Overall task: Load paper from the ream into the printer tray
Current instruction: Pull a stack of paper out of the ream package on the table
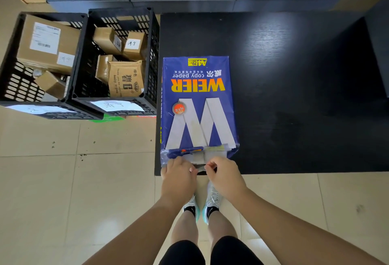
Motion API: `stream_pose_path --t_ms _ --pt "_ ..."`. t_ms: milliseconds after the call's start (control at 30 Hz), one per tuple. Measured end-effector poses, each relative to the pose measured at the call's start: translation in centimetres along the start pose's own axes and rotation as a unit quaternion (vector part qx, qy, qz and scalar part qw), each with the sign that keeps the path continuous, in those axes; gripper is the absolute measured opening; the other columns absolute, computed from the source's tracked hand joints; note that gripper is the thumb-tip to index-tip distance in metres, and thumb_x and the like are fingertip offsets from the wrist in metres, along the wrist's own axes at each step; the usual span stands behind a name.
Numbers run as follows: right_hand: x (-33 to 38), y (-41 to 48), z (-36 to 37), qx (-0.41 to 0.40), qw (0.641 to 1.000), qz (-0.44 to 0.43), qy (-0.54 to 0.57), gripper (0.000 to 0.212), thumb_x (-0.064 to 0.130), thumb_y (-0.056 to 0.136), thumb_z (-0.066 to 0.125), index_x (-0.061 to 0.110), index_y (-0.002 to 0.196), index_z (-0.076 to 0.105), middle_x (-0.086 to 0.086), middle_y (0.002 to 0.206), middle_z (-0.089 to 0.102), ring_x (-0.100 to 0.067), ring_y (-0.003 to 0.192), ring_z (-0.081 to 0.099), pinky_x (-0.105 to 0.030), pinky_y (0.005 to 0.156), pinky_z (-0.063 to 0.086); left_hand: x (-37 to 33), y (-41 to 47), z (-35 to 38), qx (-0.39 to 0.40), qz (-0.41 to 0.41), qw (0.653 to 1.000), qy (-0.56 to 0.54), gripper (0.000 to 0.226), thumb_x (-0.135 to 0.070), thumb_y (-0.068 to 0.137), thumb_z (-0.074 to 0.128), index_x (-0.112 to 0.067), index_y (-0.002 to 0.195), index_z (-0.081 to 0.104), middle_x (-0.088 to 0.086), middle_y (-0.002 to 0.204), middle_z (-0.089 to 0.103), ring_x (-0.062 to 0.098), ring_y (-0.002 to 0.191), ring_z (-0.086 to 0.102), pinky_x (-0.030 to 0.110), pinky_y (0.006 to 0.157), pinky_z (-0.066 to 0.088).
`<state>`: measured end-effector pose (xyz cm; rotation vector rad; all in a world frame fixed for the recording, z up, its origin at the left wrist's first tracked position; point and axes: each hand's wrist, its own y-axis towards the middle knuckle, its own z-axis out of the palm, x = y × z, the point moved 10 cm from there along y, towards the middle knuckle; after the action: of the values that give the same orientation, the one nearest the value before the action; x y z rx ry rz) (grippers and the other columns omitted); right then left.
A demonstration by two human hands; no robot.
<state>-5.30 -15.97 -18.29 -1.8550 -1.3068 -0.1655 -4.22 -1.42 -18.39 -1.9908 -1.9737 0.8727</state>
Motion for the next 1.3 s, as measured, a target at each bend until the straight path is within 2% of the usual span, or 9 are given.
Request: stream_pose_path --t_ms 167,300,433,533,633,833,967,1067,1300 --pt "0.1 0.6 0.1 -0.040 0.998 0.030 -0.030 0.013 0.026 0.088 0.061 0.016 0.083 0.068 -0.003 0.083 0.073 -0.025 0.082 0.066 -0.034 0.078 0.052 -0.4 0.6 -0.6 -0.003 -0.057 0.998 0.021 0.030 -0.032 0.088 0.046 -0.018 0.090 0.072 0.001 0.099 0.068 0.027 0.101 0.059 0.040 0.090 0.044" --pt "0.0 0.9 -0.2 -0.062 0.997 0.038 -0.021 0.005 0.023 0.084 0.067 0.018 0.083 0.065 0.000 0.084 0.070 -0.022 0.079 0.065 -0.032 0.073 0.052 -0.3 0.9 -1.4 -0.024 -0.081 0.996 -0.032 0.021 -0.030 0.084 0.057 -0.015 0.097 0.060 0.003 0.099 0.065 0.029 0.099 0.062 0.041 0.086 0.050" --pt "-0.7 0.7 -0.8 -0.052 0.995 0.020 0.081 0.016 0.016 0.083 0.072 0.019 0.097 0.065 0.006 0.085 0.066 -0.007 0.075 0.063 -0.012 0.067 0.047 -0.3 1.1 -1.6 -0.037 -0.042 0.993 -0.107 0.020 -0.029 0.085 0.061 -0.013 0.096 0.056 0.005 0.098 0.062 0.031 0.096 0.061 0.046 0.084 0.051" --pt "-1.4 0.3 -1.9 -0.071 0.989 0.020 0.128 0.015 0.017 0.084 0.072 0.021 0.098 0.066 0.009 0.075 0.065 0.000 0.066 0.060 -0.008 0.064 0.042 -0.8 0.8 -2.0 -0.056 0.000 0.989 -0.139 0.016 -0.026 0.083 0.063 -0.016 0.093 0.056 0.001 0.094 0.064 0.027 0.090 0.061 0.043 0.078 0.052" --pt "-2.8 -0.1 -3.5 -0.122 0.976 0.057 0.168 0.008 0.017 0.087 0.068 0.017 0.094 0.070 0.008 0.073 0.067 -0.005 0.067 0.063 -0.014 0.065 0.046 -1.3 0.6 -2.5 -0.067 0.018 0.986 -0.152 0.017 -0.025 0.082 0.066 -0.018 0.095 0.058 -0.002 0.095 0.064 0.026 0.089 0.061 0.042 0.075 0.053" --pt "-5.4 -1.1 -6.3 -0.211 0.948 0.121 0.207 0.012 0.020 0.088 0.068 0.015 0.097 0.073 0.005 0.077 0.070 -0.013 0.077 0.067 -0.024 0.074 0.052 -1.6 0.8 -3.2 -0.079 0.026 0.988 -0.127 0.029 -0.028 0.083 0.073 -0.019 0.107 0.060 -0.002 0.107 0.065 0.026 0.103 0.058 0.042 0.086 0.050" --pt "-5.8 -1.3 -6.8 -0.230 0.937 0.134 0.228 0.017 0.020 0.089 0.066 0.015 0.103 0.074 0.006 0.081 0.070 -0.005 0.075 0.064 -0.010 0.068 0.045 -1.8 0.9 -3.4 -0.086 0.025 0.989 -0.117 0.030 -0.029 0.083 0.074 -0.019 0.107 0.060 -0.002 0.107 0.065 0.026 0.103 0.059 0.042 0.088 0.050" --pt "-5.5 -1.2 -6.9 -0.234 0.937 0.125 0.228 0.020 0.019 0.090 0.066 0.014 0.107 0.074 0.005 0.082 0.071 -0.008 0.077 0.066 -0.010 0.067 0.043 -1.8 0.9 -3.4 -0.089 0.026 0.989 -0.115 0.030 -0.029 0.082 0.075 -0.019 0.106 0.060 -0.002 0.107 0.065 0.026 0.102 0.059 0.041 0.087 0.050" --pt "-4.5 -1.3 -7.5 -0.256 0.944 0.097 0.185 0.013 0.015 0.089 0.064 0.012 0.092 0.077 0.000 0.070 0.072 -0.021 0.071 0.067 -0.033 0.071 0.056 -1.7 1.0 -3.4 -0.093 0.025 0.989 -0.116 0.029 -0.028 0.083 0.074 -0.019 0.106 0.060 -0.002 0.108 0.066 0.026 0.104 0.059 0.040 0.089 0.049"
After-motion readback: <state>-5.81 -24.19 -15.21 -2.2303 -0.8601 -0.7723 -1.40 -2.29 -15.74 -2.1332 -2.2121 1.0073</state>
